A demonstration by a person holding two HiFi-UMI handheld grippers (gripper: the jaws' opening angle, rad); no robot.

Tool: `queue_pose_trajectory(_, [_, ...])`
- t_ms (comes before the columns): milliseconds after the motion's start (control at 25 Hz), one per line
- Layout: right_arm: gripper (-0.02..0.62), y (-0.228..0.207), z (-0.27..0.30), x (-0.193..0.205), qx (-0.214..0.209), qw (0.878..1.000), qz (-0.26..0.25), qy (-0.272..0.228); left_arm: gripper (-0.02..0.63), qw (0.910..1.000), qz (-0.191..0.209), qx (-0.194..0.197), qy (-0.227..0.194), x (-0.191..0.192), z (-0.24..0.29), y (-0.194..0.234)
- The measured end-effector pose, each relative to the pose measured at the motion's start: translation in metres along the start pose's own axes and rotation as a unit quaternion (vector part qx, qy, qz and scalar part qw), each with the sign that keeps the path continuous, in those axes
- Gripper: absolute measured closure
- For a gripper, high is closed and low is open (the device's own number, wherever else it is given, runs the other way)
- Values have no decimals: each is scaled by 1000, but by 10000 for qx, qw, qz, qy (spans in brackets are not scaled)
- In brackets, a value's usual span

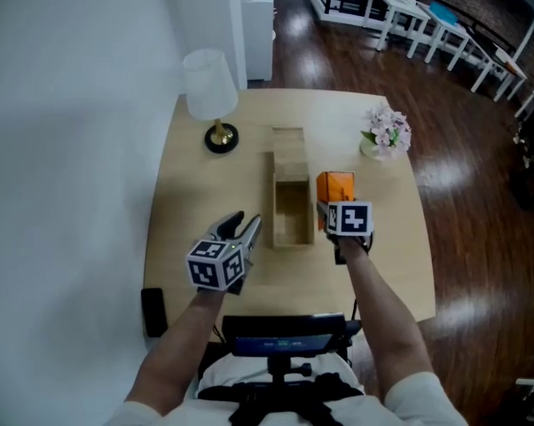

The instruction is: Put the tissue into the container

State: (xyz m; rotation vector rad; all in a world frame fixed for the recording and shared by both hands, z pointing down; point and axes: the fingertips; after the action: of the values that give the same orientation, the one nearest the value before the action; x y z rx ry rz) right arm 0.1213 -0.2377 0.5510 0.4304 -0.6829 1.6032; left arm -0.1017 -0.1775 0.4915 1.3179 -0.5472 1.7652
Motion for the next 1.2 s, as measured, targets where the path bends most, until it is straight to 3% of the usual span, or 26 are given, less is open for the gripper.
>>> queue_pose_trajectory(560, [187,109,14,18,-565,9972,-435,234,423,10000,-29,11,-18,5,-3,11])
queue_pose_trajectory(800, [186,106,27,37,-190,9971,-535,508,423,9999,-38,80,91,16,-4,13])
queue_pose_trajectory(1080, [186,107,41,52,-315,9978,-191,558,425,9987,-14,466,214,26,-3,4])
queue_pose_trajectory(1200, [186,95,45,53,3,9979,-287,575,426,9979,20,582,290,30,1,-1])
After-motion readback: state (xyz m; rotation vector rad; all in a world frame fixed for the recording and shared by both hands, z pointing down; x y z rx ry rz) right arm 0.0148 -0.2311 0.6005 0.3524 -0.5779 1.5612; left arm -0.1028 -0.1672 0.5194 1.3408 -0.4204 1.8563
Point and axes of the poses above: the fingertips, and each gripper's own axes: z forward along the fingers, y to its left, x out of its underside, and after that the axes turned 12 degrees about z, right-handed
